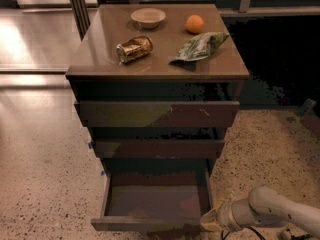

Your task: Close bottom drawer

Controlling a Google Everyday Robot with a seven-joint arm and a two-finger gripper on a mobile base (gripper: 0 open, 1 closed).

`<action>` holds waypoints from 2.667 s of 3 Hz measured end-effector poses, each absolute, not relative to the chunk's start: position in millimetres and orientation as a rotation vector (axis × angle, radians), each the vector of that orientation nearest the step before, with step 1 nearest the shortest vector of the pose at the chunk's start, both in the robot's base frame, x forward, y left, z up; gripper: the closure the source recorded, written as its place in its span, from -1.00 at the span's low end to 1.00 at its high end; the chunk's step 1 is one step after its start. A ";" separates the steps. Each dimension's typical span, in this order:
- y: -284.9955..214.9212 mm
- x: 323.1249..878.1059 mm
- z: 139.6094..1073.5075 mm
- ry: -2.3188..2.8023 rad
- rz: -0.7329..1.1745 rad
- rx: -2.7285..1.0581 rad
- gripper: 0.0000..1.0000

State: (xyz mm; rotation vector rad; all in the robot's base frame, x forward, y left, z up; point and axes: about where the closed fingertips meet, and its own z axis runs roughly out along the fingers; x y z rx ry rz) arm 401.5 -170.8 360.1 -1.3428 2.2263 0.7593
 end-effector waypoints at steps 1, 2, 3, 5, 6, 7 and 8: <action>-170.7 401.4 360.1 2.226 0.760 -1.343 1.00; -158.9 390.7 340.1 2.215 0.823 -1.341 1.00; -136.4 374.1 296.4 2.190 0.911 -1.352 1.00; -117.1 366.6 255.8 2.203 0.876 -1.356 1.00; -109.8 370.7 239.7 2.135 0.798 -1.379 1.00; -91.6 391.0 214.3 2.021 0.718 -1.428 1.00; -87.5 391.5 208.3 2.011 0.722 -1.431 1.00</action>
Offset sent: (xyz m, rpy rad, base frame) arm -0.0264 0.0276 -0.0503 0.0893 0.0652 0.0330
